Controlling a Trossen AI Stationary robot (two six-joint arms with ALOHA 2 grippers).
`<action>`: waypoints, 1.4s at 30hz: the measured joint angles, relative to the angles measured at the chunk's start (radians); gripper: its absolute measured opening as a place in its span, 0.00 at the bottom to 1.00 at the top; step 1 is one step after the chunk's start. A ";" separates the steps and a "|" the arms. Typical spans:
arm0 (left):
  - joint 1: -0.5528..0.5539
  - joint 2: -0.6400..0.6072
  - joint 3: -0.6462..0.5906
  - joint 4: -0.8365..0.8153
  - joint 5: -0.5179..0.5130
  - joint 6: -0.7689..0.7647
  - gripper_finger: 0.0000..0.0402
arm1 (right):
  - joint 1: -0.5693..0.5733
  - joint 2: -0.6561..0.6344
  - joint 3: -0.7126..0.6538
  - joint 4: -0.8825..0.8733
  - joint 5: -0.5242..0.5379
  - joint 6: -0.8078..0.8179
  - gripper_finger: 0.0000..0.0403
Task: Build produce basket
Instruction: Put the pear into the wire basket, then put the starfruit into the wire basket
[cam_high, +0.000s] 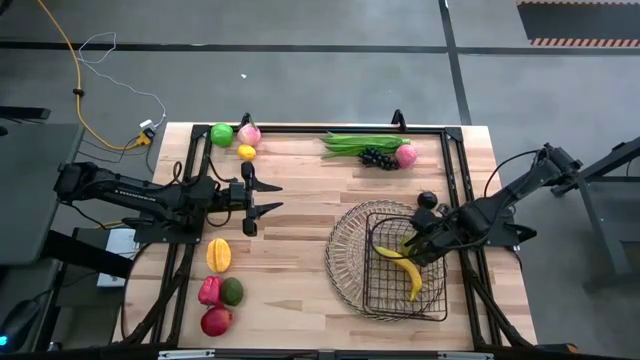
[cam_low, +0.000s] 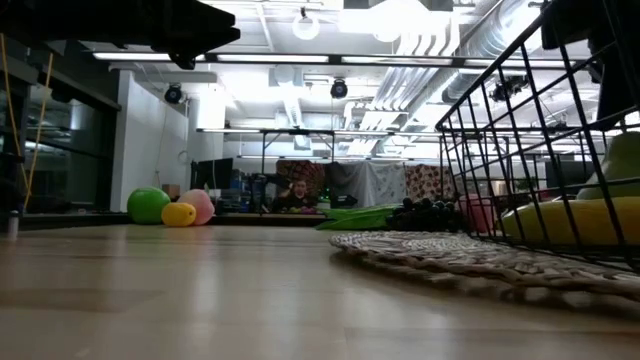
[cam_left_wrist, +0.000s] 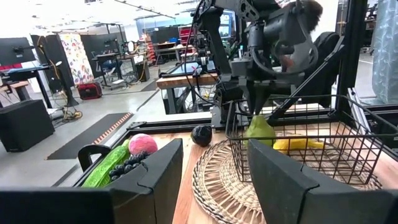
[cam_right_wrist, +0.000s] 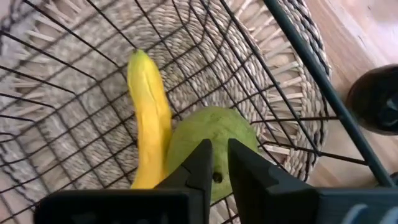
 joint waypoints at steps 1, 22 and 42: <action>0.000 0.000 0.000 0.000 0.000 0.000 0.42 | 0.000 0.000 0.009 -0.001 0.000 -0.005 0.14; 0.000 -0.017 0.000 0.001 0.010 -0.048 0.42 | -0.112 -0.010 -0.010 0.275 0.583 -0.476 0.47; -0.001 -0.136 0.000 -0.157 0.089 0.004 0.42 | -0.666 -0.038 -0.534 1.898 -0.209 -1.097 0.47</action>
